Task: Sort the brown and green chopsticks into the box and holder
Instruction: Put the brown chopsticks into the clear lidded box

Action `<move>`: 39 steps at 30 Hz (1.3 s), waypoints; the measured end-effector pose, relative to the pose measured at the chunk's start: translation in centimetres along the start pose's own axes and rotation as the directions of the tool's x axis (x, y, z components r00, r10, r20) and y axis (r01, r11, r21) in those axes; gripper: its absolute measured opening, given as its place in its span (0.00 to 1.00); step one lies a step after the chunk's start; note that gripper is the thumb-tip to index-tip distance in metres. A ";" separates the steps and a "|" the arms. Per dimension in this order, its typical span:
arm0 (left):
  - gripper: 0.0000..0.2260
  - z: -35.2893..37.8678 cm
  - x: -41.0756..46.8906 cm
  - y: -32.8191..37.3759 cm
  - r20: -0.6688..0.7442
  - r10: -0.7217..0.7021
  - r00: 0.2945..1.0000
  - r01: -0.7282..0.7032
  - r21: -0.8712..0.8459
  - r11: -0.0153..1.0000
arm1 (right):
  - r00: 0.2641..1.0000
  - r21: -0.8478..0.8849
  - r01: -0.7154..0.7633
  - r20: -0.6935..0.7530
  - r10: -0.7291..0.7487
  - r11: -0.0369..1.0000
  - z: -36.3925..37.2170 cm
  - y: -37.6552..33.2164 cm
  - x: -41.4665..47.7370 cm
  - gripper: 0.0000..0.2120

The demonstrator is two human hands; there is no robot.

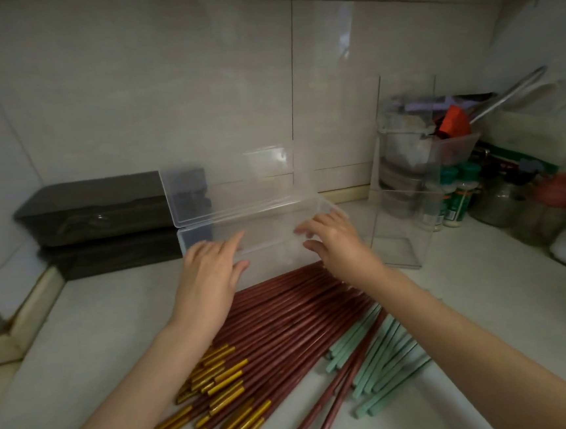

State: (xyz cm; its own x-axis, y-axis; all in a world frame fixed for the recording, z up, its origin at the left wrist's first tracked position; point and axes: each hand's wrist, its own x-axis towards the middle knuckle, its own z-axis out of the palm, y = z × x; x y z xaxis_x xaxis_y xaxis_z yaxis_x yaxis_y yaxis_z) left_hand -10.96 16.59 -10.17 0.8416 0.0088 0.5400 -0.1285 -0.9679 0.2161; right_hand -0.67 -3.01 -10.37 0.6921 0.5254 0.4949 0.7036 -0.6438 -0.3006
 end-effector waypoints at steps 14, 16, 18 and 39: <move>0.12 -2.1 -2.8 0.8 -0.075 0.064 0.995 -0.074 -0.144 0.987 | 0.987 0.145 0.132 -0.106 -0.117 0.981 -2.2 -2.5 -4.9 0.10; 0.09 -1.7 -3.5 1.6 -0.006 0.086 0.996 -0.086 -0.180 0.980 | 0.988 0.155 0.155 -0.004 -0.157 0.976 -2.3 -2.9 -6.5 0.10; 0.09 -0.7 -4.0 1.8 0.083 0.107 0.991 -0.091 -0.177 0.980 | 0.981 0.136 0.153 0.098 -0.167 0.979 -1.8 -2.9 -7.6 0.09; 0.08 -4.4 3.2 3.0 0.014 0.034 0.999 -0.029 -0.277 0.961 | 0.985 0.304 0.012 0.161 -0.064 0.952 -1.0 -2.3 -7.9 0.03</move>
State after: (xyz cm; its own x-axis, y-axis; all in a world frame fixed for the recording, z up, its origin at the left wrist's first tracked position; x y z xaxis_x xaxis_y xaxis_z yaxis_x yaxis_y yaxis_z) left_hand -10.94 14.86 -4.21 0.8440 -0.0281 0.5356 -0.2932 -0.8604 0.4168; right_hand -7.89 -6.26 -12.80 0.6622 0.6486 0.3753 0.7278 -0.4374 -0.5283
